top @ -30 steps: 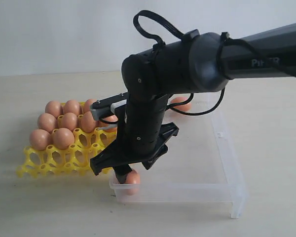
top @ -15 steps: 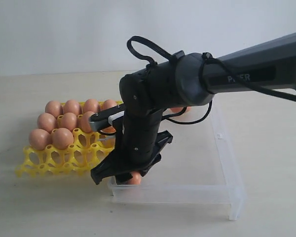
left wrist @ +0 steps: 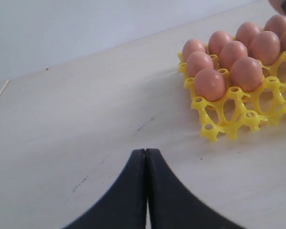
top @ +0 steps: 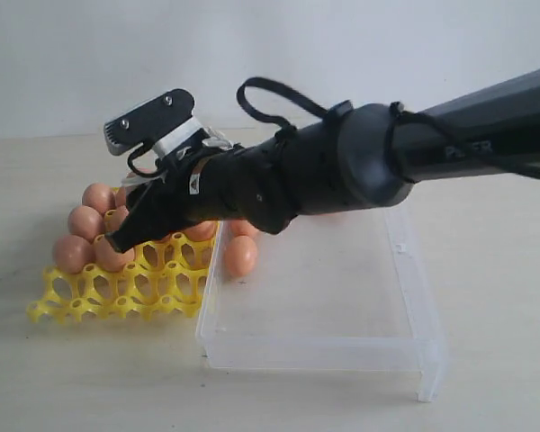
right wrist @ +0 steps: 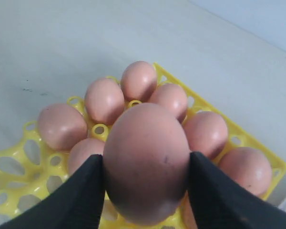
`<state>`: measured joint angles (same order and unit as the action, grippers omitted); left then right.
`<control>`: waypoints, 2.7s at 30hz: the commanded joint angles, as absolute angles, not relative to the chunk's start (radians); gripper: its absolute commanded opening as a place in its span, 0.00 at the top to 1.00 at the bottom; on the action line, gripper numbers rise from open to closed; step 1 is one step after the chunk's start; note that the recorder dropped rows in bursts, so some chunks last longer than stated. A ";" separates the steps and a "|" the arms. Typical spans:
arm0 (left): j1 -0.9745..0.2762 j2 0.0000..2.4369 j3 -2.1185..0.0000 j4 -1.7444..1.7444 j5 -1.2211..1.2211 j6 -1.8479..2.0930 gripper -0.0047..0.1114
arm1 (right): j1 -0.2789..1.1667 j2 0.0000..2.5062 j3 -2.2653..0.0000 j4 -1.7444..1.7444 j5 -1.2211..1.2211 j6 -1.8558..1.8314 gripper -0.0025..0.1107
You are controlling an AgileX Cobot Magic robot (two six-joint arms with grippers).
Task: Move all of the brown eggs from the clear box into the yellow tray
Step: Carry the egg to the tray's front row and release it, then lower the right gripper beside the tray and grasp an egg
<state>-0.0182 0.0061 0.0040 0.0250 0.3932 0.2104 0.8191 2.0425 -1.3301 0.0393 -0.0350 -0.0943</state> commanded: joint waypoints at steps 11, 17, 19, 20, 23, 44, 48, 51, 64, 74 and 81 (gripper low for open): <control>-0.020 0.000 0.000 0.025 0.389 0.205 0.96 | 0.826 2.181 -1.324 -0.055 -0.234 -0.103 0.97; -0.020 0.000 0.000 0.025 0.389 0.205 0.96 | 0.826 2.190 -1.324 -0.060 -0.234 -0.103 0.75; -0.020 0.000 0.000 0.025 0.389 0.205 0.96 | 0.826 2.190 -1.324 -0.060 -0.234 -0.088 0.61; -0.020 0.000 0.000 0.025 0.389 0.205 0.96 | 0.826 2.190 -1.324 -0.060 -0.234 -0.076 0.53; -0.020 0.000 0.000 0.025 0.389 0.205 0.96 | 0.826 2.188 -1.324 -0.060 -0.210 -0.054 0.39; -0.020 0.000 0.000 0.025 0.389 0.204 0.96 | 0.697 1.917 -1.323 -0.059 0.475 0.584 0.44; -0.020 0.000 0.000 0.025 0.389 0.204 0.96 | 0.672 1.964 -1.323 -0.059 0.440 0.650 0.44; -0.020 0.000 0.000 0.025 0.389 0.204 0.96 | 0.668 1.995 -1.323 -0.054 0.409 0.663 0.44; -0.020 0.000 0.000 0.025 0.389 0.204 0.96 | 0.668 2.083 -1.323 -0.032 0.325 0.663 0.44; -0.020 0.000 0.000 0.025 0.389 0.206 0.96 | 0.668 2.122 -1.323 -0.045 0.274 0.663 0.49; -0.020 0.000 0.000 0.025 0.389 0.206 0.96 | 0.668 2.137 -1.323 -0.045 0.267 0.663 0.63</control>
<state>-0.0182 0.0061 0.0040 0.0250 0.3932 0.2104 0.6716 2.1363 -1.3233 -0.0389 0.2808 0.6648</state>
